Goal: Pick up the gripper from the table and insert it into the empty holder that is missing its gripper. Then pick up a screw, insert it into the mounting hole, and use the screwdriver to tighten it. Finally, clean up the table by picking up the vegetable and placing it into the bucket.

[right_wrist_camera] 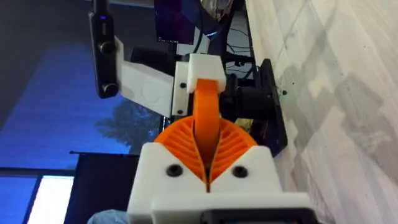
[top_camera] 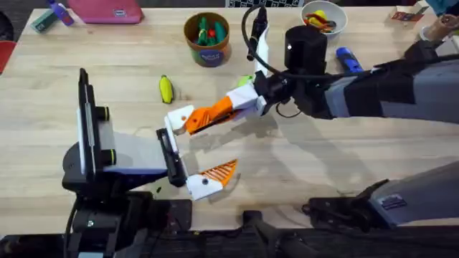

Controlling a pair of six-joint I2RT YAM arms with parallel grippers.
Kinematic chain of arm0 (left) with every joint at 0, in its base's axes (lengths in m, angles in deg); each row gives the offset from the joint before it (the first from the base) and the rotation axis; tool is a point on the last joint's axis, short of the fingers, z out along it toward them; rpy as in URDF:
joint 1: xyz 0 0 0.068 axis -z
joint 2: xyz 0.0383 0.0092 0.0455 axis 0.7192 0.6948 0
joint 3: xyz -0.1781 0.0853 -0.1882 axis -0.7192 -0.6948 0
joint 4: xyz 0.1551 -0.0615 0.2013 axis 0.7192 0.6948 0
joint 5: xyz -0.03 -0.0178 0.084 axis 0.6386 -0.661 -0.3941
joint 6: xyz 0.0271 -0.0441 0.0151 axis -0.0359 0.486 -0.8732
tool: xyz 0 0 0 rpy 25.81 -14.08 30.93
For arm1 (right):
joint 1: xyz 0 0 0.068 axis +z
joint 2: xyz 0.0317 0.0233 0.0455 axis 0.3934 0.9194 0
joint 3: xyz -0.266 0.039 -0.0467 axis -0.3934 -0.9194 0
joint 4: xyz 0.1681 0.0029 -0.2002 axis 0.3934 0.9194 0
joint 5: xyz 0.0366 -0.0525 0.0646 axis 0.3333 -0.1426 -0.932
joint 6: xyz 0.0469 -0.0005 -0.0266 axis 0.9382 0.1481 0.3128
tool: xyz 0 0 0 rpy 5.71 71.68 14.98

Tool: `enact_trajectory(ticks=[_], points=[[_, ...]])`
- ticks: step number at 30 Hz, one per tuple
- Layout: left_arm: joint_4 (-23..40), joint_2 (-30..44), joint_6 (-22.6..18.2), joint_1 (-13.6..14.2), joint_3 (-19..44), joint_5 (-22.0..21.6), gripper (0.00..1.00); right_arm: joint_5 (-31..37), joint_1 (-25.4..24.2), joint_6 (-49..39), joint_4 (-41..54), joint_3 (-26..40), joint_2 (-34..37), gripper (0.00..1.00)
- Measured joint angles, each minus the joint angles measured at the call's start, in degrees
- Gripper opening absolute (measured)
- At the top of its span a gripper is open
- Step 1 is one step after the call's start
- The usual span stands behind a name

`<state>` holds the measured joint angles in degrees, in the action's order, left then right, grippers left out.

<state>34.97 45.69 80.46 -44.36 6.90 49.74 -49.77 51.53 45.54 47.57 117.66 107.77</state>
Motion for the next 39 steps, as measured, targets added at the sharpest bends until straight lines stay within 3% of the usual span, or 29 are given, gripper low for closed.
enact_trajectory(ticks=[39], points=[[-0.20, 0.00, -0.39, -0.28, 0.00, -1.53, 0.985, 8.79, 4.14, 8.15, -6.00, 0.26, -0.01, 0.008]])
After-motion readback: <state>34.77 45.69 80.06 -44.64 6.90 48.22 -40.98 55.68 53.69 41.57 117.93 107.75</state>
